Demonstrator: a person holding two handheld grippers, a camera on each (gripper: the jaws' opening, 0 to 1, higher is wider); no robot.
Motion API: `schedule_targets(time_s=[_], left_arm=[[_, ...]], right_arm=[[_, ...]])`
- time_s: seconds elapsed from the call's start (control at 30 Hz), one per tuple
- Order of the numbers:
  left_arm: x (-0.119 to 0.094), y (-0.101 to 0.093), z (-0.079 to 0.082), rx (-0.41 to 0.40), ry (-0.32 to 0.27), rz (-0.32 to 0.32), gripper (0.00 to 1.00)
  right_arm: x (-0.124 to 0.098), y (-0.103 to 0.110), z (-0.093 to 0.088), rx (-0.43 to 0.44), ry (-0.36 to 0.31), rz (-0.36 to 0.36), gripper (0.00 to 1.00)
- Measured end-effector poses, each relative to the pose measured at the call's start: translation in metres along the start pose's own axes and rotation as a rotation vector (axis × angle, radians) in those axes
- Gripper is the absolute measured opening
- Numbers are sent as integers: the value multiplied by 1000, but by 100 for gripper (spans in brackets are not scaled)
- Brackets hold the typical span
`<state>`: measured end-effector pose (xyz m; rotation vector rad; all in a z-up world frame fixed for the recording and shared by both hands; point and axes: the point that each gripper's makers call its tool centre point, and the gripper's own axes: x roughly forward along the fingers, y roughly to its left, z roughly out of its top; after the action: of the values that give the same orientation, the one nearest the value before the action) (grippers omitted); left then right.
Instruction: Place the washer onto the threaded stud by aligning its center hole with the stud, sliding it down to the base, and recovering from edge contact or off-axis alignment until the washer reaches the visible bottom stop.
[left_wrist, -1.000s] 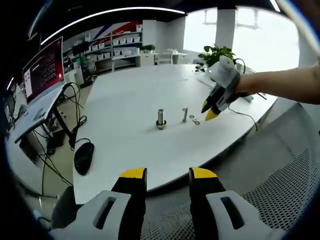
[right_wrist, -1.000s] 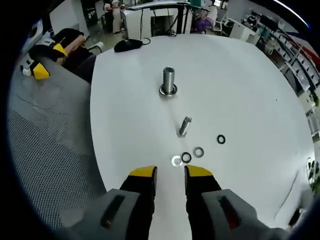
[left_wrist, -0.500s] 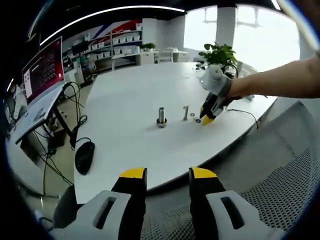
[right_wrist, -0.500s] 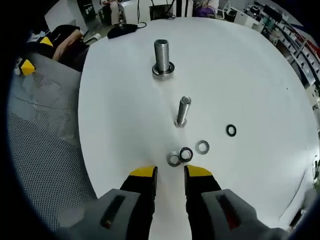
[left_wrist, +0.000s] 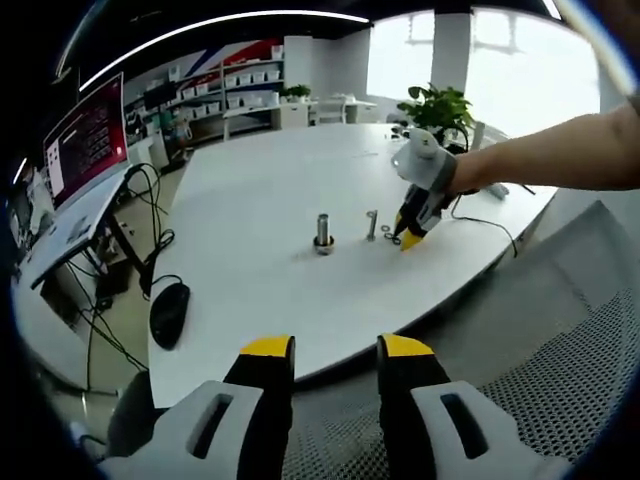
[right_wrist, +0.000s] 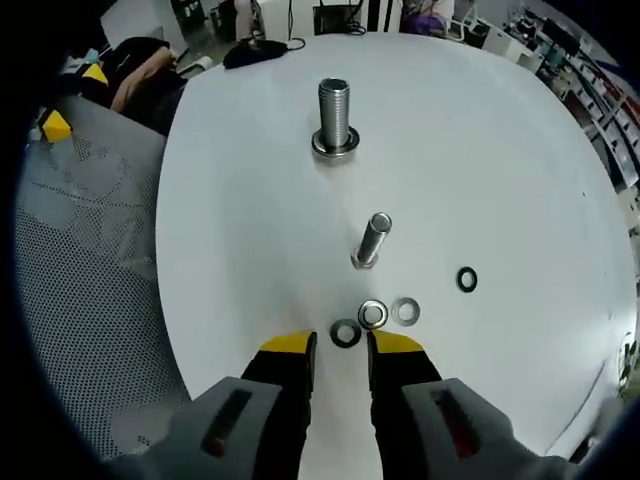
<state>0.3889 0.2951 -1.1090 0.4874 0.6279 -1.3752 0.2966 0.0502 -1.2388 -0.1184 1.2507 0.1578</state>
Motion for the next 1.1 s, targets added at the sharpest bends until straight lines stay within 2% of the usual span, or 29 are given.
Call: schedule_targets(time_s=[0.1, 0.23, 0.47, 0.63, 0.87, 1.1], left_arm=[[0, 0, 1, -4, -3, 2, 31], [-1, -1, 1, -6, -6, 5, 31], [-1, 0, 1, -5, -5, 4, 31], [-1, -1, 1, -3, -2, 2, 31], [0, 0, 0, -1, -1, 1, 31], [-1, -1, 1, -5, -5, 4, 31]], right_arm=[[0, -2, 0, -11, 12, -2, 19], [1, 0, 0, -84, 72, 1, 17], [0, 3, 0, -105, 104, -16, 15], [-3, 1, 0, -51, 72, -38, 14], [-10, 0, -4, -89, 92, -47, 14], [-28, -5, 10, -68, 55, -41, 14]])
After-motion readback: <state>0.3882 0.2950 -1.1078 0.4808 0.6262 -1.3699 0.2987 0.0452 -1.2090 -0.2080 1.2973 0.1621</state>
